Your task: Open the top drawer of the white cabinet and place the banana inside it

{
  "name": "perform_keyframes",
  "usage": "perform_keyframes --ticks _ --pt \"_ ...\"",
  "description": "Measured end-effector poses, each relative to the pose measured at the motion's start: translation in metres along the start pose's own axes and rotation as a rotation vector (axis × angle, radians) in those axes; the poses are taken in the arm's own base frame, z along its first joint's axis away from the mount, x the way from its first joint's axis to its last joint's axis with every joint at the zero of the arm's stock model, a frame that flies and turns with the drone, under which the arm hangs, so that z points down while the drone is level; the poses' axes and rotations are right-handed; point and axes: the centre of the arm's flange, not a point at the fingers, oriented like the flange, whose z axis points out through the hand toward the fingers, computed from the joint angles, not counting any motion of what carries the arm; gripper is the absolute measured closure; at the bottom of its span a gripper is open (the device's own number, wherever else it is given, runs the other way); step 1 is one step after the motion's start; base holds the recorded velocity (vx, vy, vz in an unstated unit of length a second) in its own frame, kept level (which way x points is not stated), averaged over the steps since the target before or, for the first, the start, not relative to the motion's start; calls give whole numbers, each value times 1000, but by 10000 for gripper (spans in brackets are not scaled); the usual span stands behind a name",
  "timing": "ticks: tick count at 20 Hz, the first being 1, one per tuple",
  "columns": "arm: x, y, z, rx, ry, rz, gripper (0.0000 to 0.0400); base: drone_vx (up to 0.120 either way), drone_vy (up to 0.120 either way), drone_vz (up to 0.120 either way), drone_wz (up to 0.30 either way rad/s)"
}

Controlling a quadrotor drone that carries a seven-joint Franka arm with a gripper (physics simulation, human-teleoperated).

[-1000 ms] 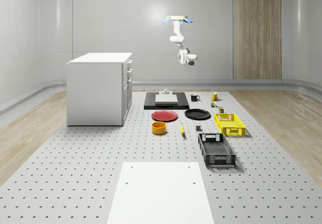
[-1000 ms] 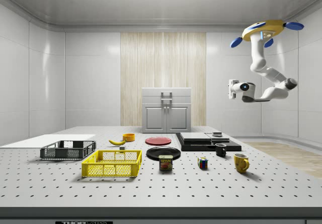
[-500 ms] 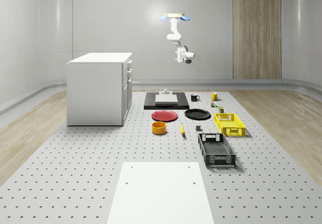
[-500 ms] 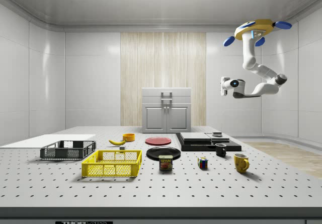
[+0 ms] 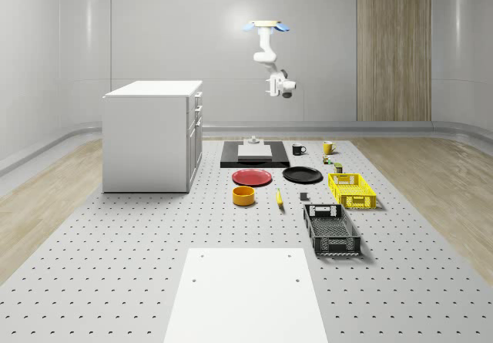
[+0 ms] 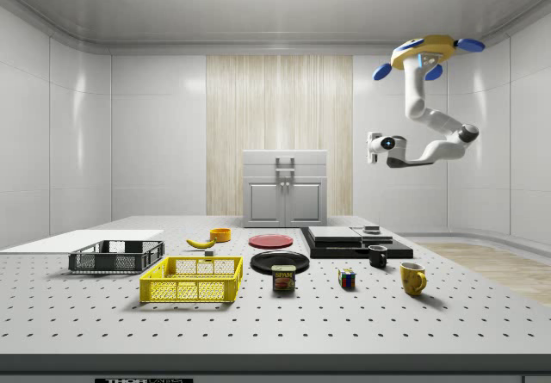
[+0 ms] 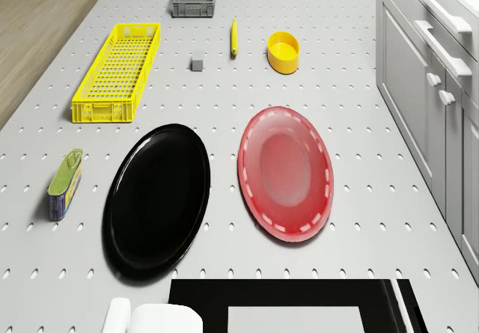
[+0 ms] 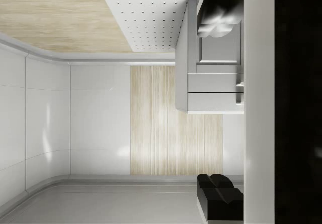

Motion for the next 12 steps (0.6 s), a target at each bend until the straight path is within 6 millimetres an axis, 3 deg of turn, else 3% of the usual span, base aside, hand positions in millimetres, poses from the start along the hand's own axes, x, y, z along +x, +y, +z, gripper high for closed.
perform_keyframes --ticks 12 --pt "0 0 0 0 0 0 0 120 -120 0 0"
